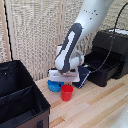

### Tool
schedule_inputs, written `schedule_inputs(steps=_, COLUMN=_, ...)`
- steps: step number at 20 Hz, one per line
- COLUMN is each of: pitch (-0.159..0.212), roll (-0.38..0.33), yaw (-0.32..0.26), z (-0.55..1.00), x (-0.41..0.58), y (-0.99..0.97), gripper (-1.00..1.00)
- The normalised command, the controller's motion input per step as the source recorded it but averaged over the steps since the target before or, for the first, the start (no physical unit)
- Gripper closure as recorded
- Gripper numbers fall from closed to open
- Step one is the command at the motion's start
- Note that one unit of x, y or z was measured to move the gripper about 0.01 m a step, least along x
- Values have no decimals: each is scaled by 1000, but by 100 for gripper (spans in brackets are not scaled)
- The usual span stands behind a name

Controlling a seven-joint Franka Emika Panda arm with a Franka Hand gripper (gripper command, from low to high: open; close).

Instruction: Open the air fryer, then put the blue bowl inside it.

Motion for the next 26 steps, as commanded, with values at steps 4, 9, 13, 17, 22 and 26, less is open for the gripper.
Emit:
schedule_inputs(steps=4, pitch=-76, roll=39, yaw=0, z=347, x=0, y=0, gripper=100)
schedule_inputs(steps=9, pitch=-56, roll=89, yaw=-18, z=782, x=71, y=-33, gripper=100)
schedule_inputs(steps=13, pitch=2, roll=57, yaw=-61, z=921, x=109, y=-103, gripper=100)
schedule_inputs(steps=17, pitch=0, roll=30, yaw=-107, z=890, x=210, y=-133, gripper=100)
schedule_inputs(steps=22, pitch=0, roll=0, yaw=-199, z=757, x=305, y=-121, gripper=100)
schedule_inputs(steps=26, pitch=-8, roll=-31, yaw=-252, z=666, x=256, y=-93, gripper=100)
